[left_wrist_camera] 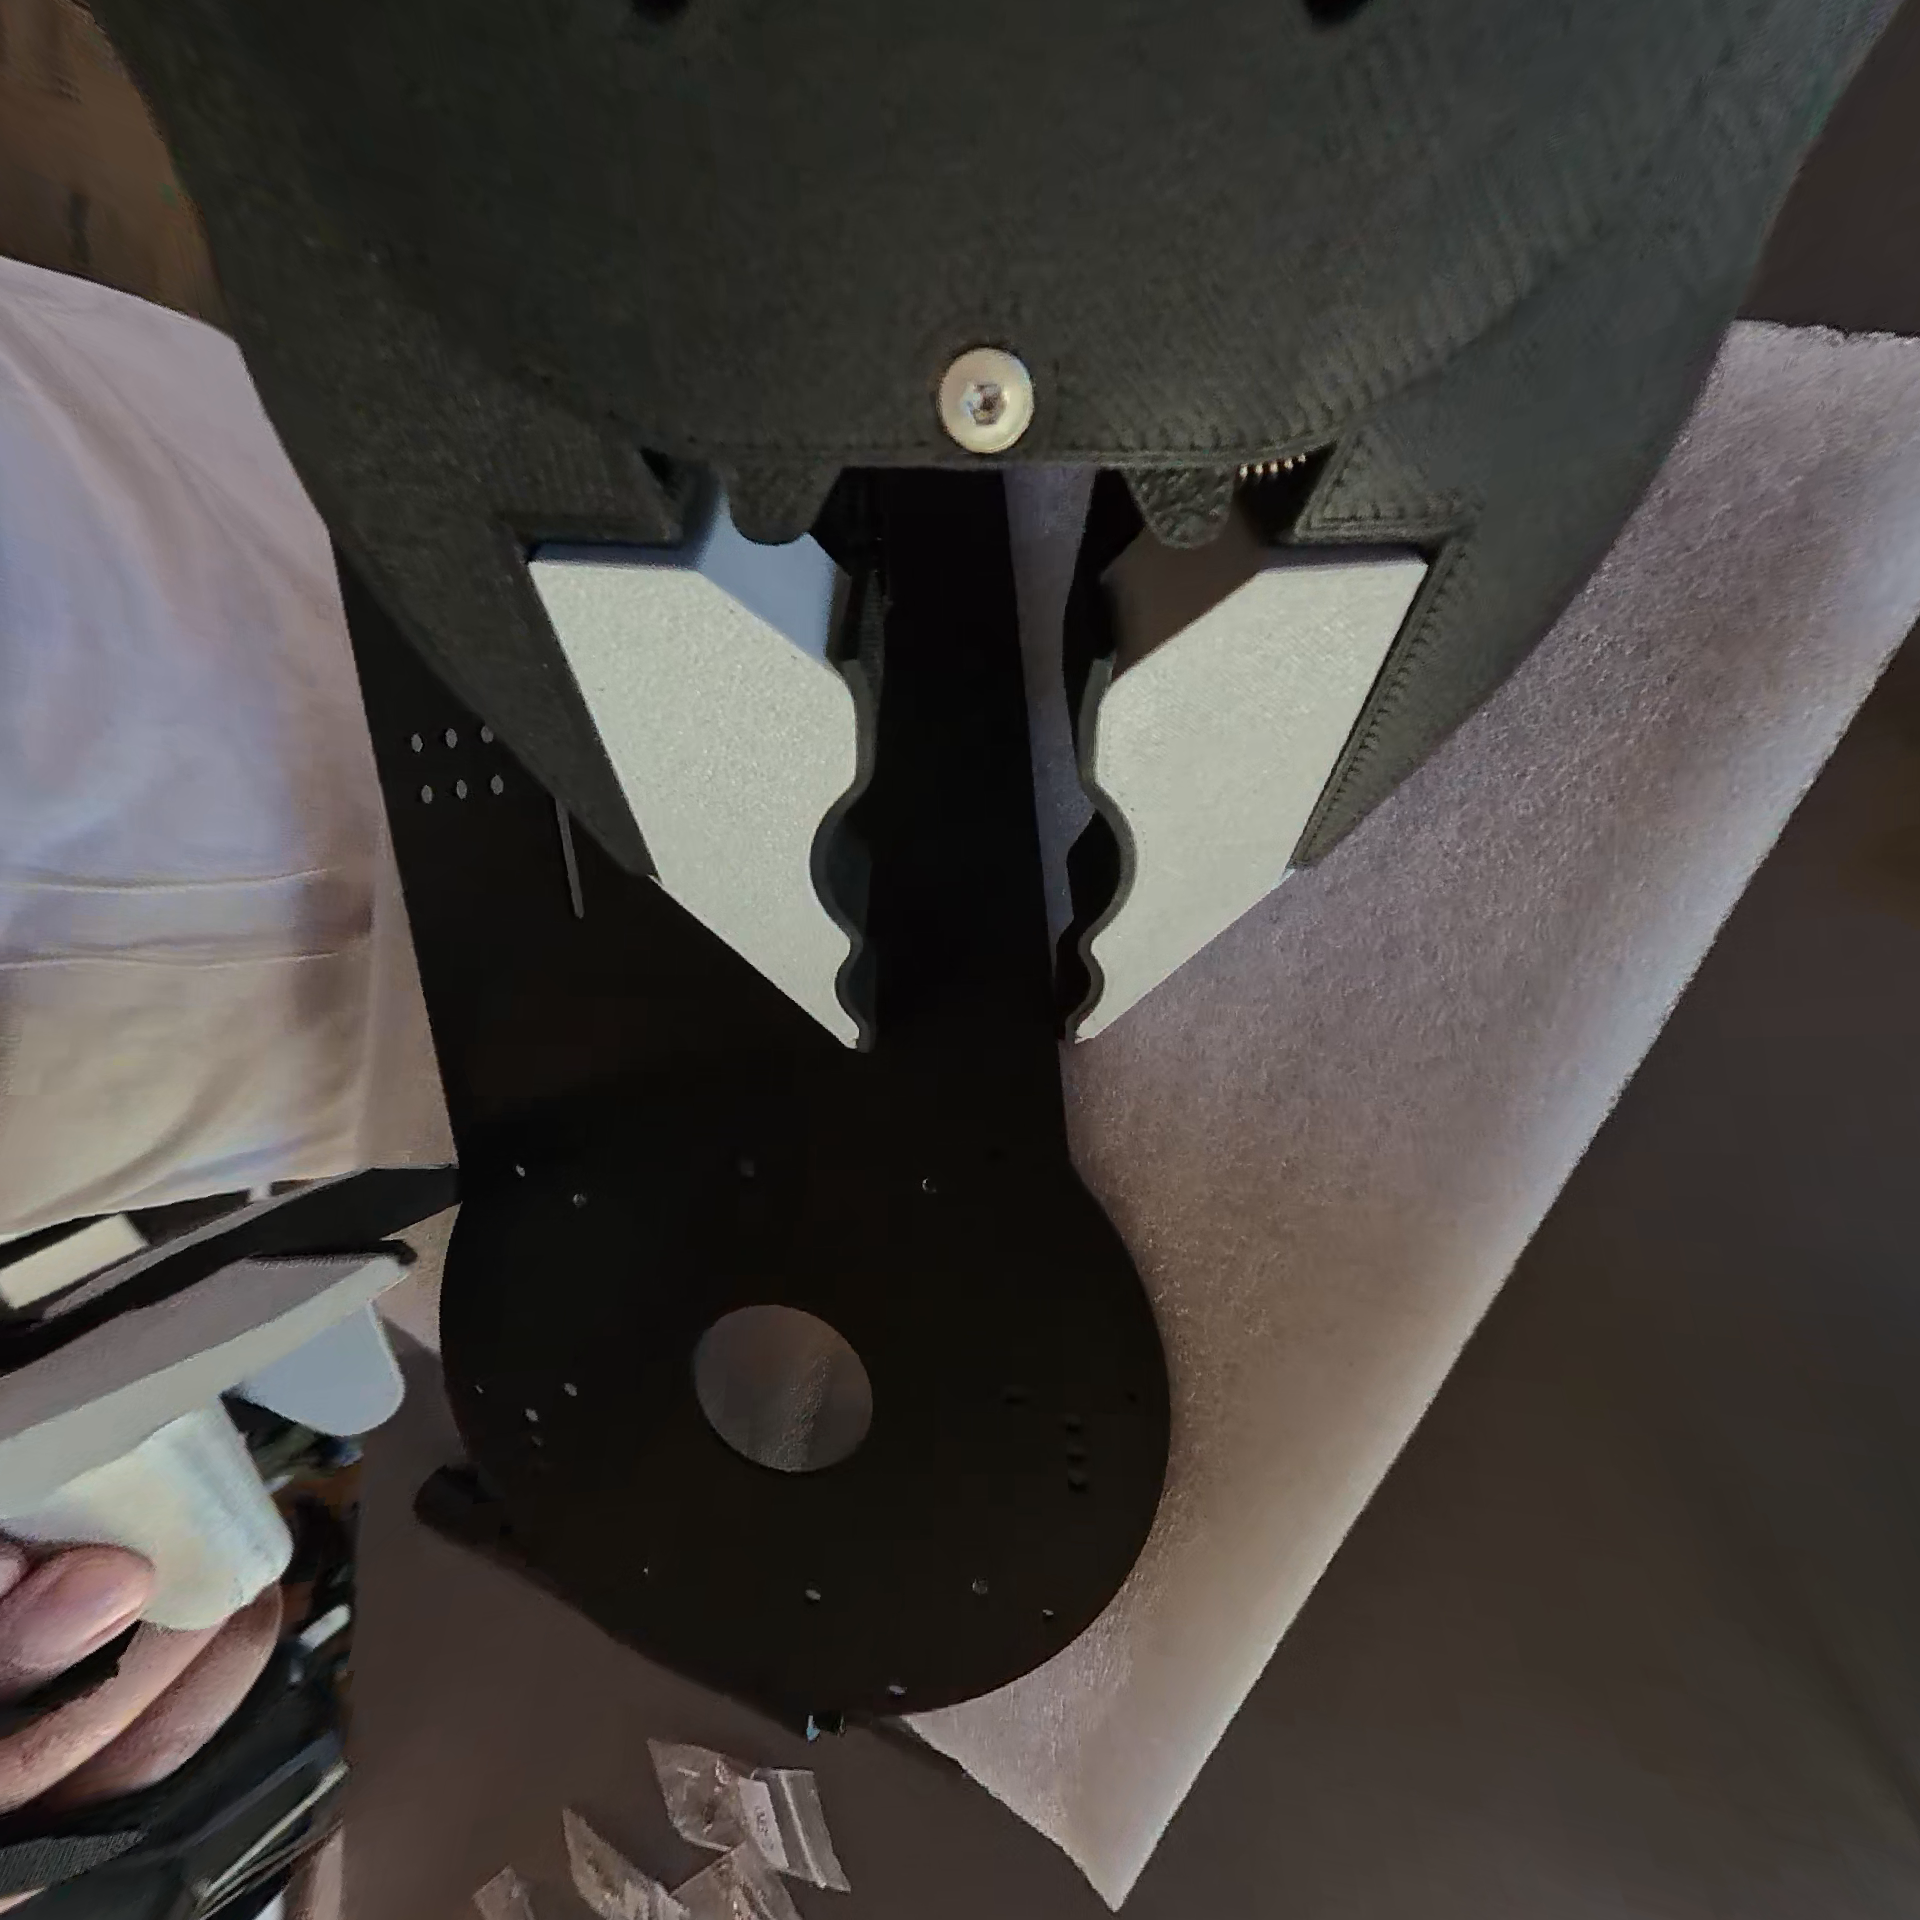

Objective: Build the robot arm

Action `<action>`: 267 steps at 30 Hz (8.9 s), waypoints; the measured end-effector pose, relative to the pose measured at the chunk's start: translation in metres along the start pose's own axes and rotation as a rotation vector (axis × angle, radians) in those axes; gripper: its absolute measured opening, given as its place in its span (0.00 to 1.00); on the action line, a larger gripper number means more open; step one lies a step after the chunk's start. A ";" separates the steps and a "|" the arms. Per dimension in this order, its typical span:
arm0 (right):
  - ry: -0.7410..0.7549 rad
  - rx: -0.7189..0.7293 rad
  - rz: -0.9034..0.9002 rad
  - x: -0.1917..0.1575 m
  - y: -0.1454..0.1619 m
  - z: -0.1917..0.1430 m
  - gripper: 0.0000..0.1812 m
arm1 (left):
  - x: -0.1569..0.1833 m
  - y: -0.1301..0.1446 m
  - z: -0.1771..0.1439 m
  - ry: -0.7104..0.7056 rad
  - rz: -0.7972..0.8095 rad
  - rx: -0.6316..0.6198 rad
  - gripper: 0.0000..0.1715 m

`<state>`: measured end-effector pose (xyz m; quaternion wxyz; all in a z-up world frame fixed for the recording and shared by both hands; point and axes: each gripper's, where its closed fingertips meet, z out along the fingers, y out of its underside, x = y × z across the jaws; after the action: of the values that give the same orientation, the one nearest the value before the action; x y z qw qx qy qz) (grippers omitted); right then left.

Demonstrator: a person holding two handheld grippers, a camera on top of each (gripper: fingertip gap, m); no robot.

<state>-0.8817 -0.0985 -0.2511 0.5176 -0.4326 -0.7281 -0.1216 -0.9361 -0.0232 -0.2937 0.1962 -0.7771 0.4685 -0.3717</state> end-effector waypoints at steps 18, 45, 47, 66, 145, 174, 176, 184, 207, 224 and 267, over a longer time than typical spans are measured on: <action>-0.281 0.011 0.035 0.094 -0.012 0.030 0.01 | -0.005 -0.021 -0.024 0.472 -0.242 -0.033 0.10; -0.714 -0.007 0.328 0.137 -0.006 0.086 0.03 | -0.027 -0.040 -0.028 0.476 -0.239 -0.023 0.10; -0.768 -0.025 0.337 0.131 -0.005 0.083 0.03 | -0.025 -0.040 -0.027 0.476 -0.234 -0.035 0.10; -0.113 -0.025 0.101 0.038 -0.005 0.022 0.00 | 0.014 -0.027 -0.025 0.580 -0.254 0.032 0.16; 0.018 0.026 0.808 0.068 0.363 -0.313 0.11 | 0.082 0.004 0.045 -0.863 -0.146 0.244 0.00; -0.036 0.107 0.738 0.101 0.431 -0.320 0.10 | 0.089 0.006 0.050 -1.042 -0.280 0.252 0.00; -0.020 0.106 0.784 0.104 0.441 -0.327 0.10 | 0.096 -0.001 0.051 -1.055 -0.274 0.258 0.00; 0.123 0.053 1.061 0.108 0.518 -0.354 0.21 | 0.158 -0.155 0.088 -0.856 -0.176 0.662 0.23; 0.232 0.071 1.132 0.260 0.599 -0.358 0.00 | 0.151 -0.508 0.181 -0.568 -0.026 0.572 0.14; -0.172 -0.349 1.134 0.186 0.609 -0.244 0.04 | 0.084 -0.498 0.134 -0.851 0.005 0.587 0.00; -0.180 -0.271 1.121 0.182 0.605 -0.204 0.00 | 0.010 -0.466 0.167 -0.842 -0.134 0.347 0.00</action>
<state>-0.3088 0.2260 -0.1702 0.3790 -0.8231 -0.4068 0.1159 -0.5348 0.1861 -0.0929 0.4721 -0.8448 0.2274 -0.1085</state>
